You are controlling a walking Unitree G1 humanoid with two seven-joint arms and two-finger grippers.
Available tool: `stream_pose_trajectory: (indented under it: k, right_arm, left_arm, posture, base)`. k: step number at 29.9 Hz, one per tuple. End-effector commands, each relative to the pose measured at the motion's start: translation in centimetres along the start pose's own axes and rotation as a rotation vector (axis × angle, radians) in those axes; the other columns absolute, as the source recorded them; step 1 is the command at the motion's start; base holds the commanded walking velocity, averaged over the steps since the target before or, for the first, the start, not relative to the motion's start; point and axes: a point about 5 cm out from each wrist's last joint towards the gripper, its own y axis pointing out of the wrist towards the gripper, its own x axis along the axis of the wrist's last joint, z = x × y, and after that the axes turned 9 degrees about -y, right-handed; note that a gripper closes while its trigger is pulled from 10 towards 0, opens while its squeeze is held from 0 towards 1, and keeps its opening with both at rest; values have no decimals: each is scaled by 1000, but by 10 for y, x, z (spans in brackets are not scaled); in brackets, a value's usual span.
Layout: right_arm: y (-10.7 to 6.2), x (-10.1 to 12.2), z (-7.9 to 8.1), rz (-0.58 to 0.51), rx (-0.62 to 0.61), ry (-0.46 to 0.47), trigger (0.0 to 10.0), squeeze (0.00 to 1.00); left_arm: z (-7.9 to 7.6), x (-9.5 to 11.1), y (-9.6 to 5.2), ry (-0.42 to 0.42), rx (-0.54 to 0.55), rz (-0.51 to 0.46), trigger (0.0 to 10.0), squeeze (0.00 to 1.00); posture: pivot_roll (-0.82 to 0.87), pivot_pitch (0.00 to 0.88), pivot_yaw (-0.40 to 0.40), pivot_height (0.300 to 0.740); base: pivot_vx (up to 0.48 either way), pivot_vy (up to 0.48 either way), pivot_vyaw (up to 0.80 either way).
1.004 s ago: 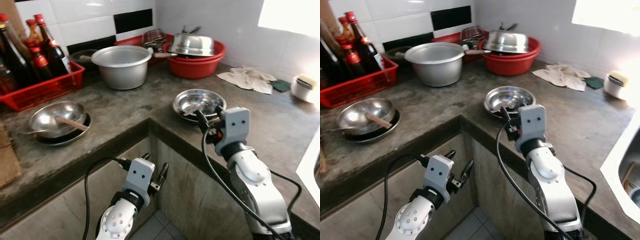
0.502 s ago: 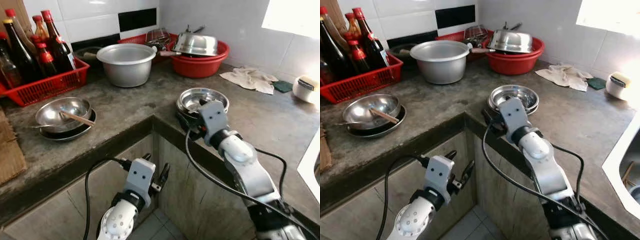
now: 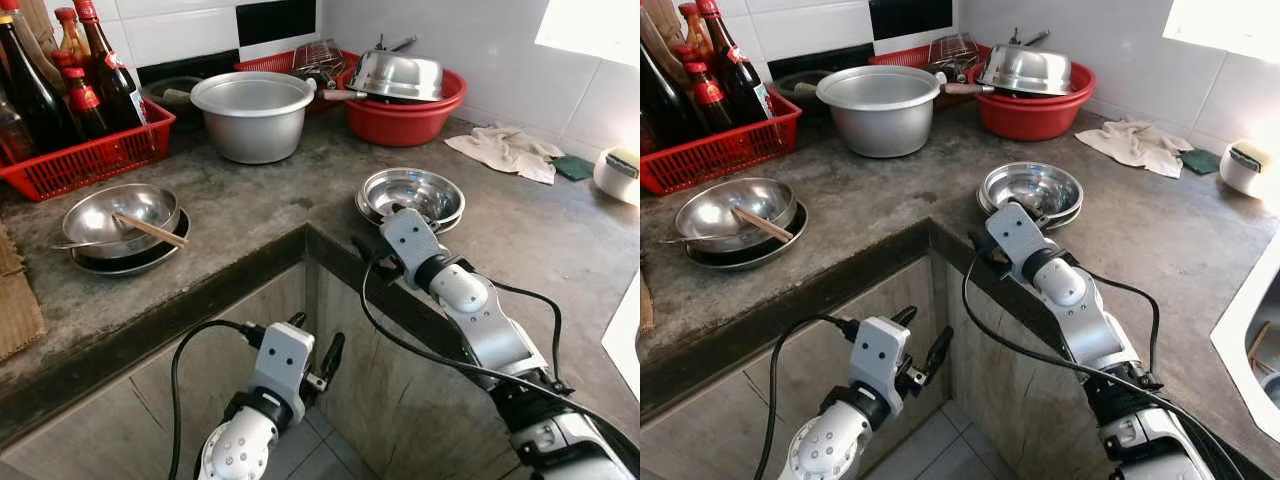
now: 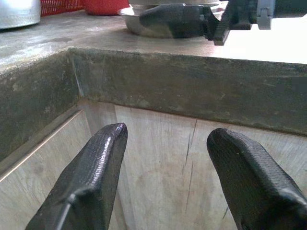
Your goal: Kitchen organization
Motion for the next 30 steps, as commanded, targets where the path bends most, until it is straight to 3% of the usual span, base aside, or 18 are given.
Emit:
stream_pose_trajectory:
  k: [1,2,3,9,10,12,13,16,17,18,19,23,24,25,26,30]
  right_arm:
    - [4,3,-9,-19,-30,-21,10000,0]
    - [5,3,-10,-20,-31,-23,10000,0]
    - [6,3,-11,-21,-36,-26,7020,0]
    - [8,3,-13,-24,-41,-28,7020,0]
    - [8,2,-13,-26,-41,-29,0,0]
    - [10,3,-13,-33,-44,-33,0,0]
    - [11,3,-13,-33,-45,-35,10000,0]
    - [13,2,-16,-31,-56,-31,10000,0]
    - [14,2,-17,-32,-55,-39,6314,0]
    - [14,2,-17,-32,-54,-42,6314,0]
    - [14,2,-17,-31,-51,-40,0,0]
    - [14,1,-17,-31,-54,-41,0,0]
    - [14,1,-17,-29,-56,-40,4235,0]
    - [14,1,-17,-29,-56,-40,4235,0]
    - [14,1,-18,-28,-59,-40,10000,0]
    - [15,1,-20,-24,-66,-43,10000,0]
  left_arm:
    - [-2,3,-2,4,-4,-6,10000,0]
    - [-2,3,-2,5,-5,-6,10000,0]
    - [-1,3,-1,5,-5,-6,10000,0]
    - [-1,3,-1,4,-5,-5,10000,0]
    - [-1,3,-1,4,-5,-5,10000,0]
    - [-1,3,-1,5,-5,-3,10000,0]
    - [-1,2,-1,6,-5,-2,10000,0]
    - [0,2,0,8,-4,-1,10000,0]
    - [0,3,1,8,-3,-2,10000,0]
    - [0,3,1,8,-3,-2,10000,0]
    - [0,3,1,9,-3,-1,10000,0]
    - [1,3,2,11,-1,0,10000,0]
    - [1,3,2,11,-2,0,10000,0]
    - [1,3,2,11,-2,0,10000,0]
    - [1,3,2,12,-1,-1,10000,0]
    - [2,3,2,14,1,0,10000,0]
  posture:
    - [150,60,-58,740]
    - [150,59,-59,740]
    - [149,59,-58,740]
    - [148,59,-57,740]
    - [148,59,-57,740]
    - [148,59,-57,740]
    - [150,50,-54,740]
    - [150,53,-58,740]
    - [150,55,-58,740]
    - [150,55,-58,740]
    - [149,57,-57,740]
    - [150,57,-57,740]
    - [150,58,-57,740]
    - [150,58,-57,740]
    - [151,58,-57,740]
    - [150,60,-55,740]
  base:
    - [0,0,0]
    - [0,0,0]
    - [0,0,0]
    - [0,0,0]
    - [0,0,0]
    - [0,0,0]
    - [0,0,0]
    - [0,0,0]
    - [0,0,0]
    - [0,0,0]
    - [0,0,0]
    - [0,0,0]
    - [0,0,0]
    - [0,0,0]
    - [0,0,0]
    - [0,0,0]
